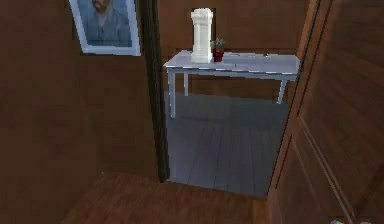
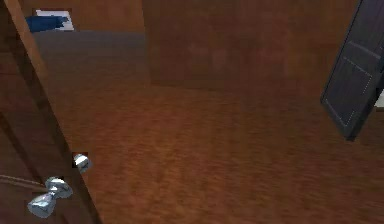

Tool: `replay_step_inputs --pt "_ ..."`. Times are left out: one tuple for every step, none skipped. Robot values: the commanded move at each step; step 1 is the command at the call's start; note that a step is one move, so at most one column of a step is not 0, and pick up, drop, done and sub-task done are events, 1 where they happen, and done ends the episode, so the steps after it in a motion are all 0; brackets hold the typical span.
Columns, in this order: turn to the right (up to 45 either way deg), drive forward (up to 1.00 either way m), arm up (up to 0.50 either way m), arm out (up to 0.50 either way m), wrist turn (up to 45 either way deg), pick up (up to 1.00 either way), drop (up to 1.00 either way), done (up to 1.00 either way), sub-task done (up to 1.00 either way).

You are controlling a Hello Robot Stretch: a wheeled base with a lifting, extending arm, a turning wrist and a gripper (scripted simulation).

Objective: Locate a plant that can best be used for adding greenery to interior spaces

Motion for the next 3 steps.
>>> replay_step_inputs --pt "9.0 0.0 0.0 0.0 0.0 0.0 0.0 0.0 0.0" --pt "0.0 0.15 0.0 0.0 0.0 0.0 0.0 0.0 0.0" --pt "-3.0 0.0 0.0 0.0 0.0 0.0 0.0 0.0 0.0"
